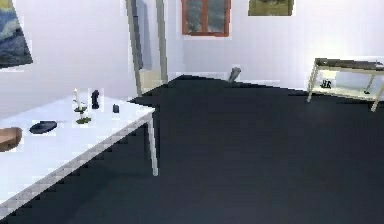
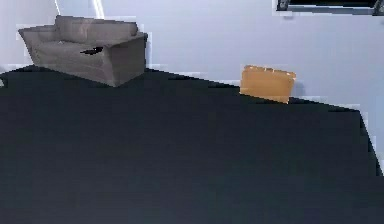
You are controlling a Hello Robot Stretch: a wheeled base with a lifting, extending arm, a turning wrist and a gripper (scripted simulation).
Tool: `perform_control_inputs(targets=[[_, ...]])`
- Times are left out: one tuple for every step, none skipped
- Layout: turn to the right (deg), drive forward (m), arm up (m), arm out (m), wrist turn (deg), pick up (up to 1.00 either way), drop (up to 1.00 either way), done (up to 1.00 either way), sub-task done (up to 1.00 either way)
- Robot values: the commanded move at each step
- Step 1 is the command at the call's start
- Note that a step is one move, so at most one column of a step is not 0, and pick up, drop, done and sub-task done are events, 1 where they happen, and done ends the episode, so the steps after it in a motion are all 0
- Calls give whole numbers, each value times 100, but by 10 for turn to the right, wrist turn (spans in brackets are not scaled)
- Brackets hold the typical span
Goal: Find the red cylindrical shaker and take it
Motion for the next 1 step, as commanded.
perform_control_inputs(targets=[[0, 100, 0, 0, 0, 0, 0, 0, 0]])
